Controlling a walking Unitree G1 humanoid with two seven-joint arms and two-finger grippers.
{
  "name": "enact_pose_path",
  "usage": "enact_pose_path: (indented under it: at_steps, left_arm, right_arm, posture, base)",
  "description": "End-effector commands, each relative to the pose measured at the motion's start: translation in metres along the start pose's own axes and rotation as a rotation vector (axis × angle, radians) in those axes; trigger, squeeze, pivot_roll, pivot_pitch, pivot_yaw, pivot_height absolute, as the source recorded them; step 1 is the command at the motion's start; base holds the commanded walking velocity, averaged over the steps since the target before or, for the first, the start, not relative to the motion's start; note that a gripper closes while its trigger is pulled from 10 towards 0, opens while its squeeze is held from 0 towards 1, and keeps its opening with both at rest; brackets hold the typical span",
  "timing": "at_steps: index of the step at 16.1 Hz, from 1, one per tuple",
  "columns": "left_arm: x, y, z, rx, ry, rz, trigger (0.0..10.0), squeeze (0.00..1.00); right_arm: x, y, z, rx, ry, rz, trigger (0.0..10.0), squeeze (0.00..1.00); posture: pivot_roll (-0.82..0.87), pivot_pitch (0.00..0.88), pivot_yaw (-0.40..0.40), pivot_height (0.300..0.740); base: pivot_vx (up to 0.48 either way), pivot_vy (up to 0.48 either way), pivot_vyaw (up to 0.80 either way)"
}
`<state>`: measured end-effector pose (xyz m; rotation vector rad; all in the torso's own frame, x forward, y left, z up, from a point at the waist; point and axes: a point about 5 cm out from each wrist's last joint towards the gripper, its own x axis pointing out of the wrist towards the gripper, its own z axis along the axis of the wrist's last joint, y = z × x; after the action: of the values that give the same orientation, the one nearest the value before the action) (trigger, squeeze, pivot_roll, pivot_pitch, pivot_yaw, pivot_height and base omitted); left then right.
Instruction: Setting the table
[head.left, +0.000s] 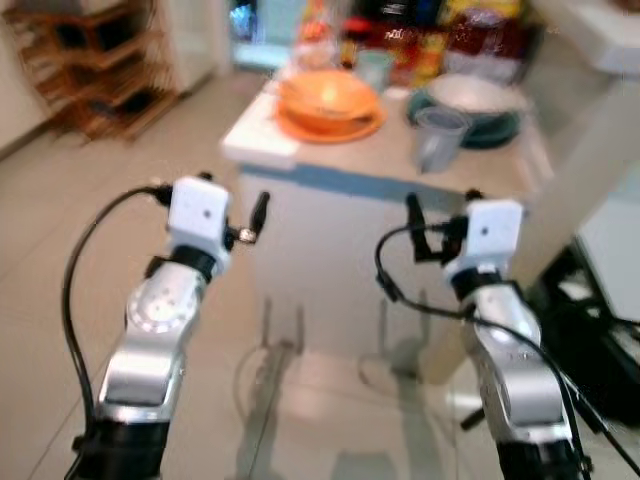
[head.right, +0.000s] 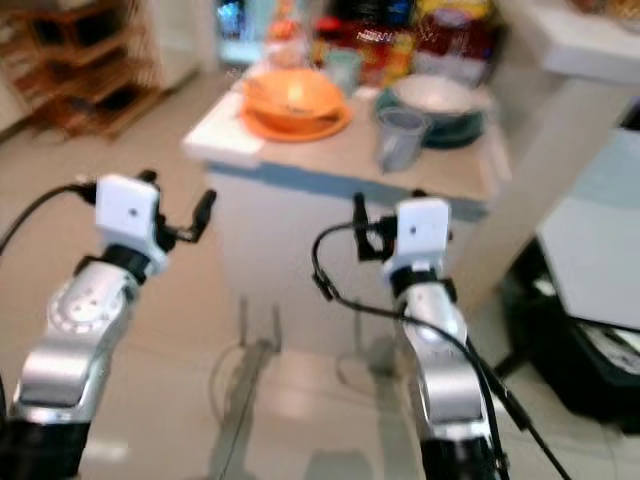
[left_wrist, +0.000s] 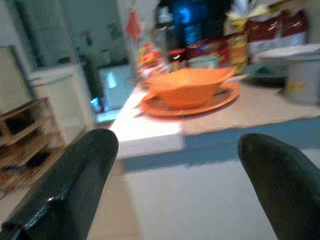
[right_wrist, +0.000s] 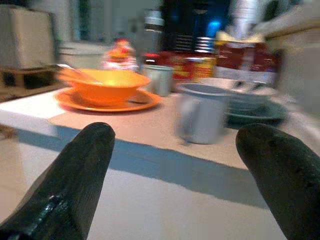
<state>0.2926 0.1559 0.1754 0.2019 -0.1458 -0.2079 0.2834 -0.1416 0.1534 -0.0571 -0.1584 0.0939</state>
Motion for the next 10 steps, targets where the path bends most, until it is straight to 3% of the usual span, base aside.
enact_pose_path:
  at_steps: [1,5,10]
  left_arm:
    - [0.0035,-0.0103,0.0018,-0.018,-0.009,-0.037,10.0,0.00]
    - [0.0020,-0.0071,-0.0028,-0.084,0.001,-0.011,10.0,0.00]
    - [-0.0010,-0.0051,-0.0040,-0.103,-0.001,0.014,10.0,0.00]
  right_arm:
    - [-0.0027,-0.0128,0.0007,-0.001,-0.013,-0.039,10.0,0.00]
    - [-0.0060,-0.0146,-0.0052,-0.017,-0.023,-0.050,10.0,0.00]
    - [-0.0057,-0.0134,-0.0046,-0.015,-0.023,-0.025,10.0,0.00]
  posture:
    - [0.07,0.000,-0.065,0.740]
    - [0.07,0.000,-0.065,0.740]
    - [0.07,0.000,-0.070,0.740]
  base:
    - [0.296,0.000,-0.80]
    - [0.288,0.000,-0.11]
    - [0.324,0.000,0.00]
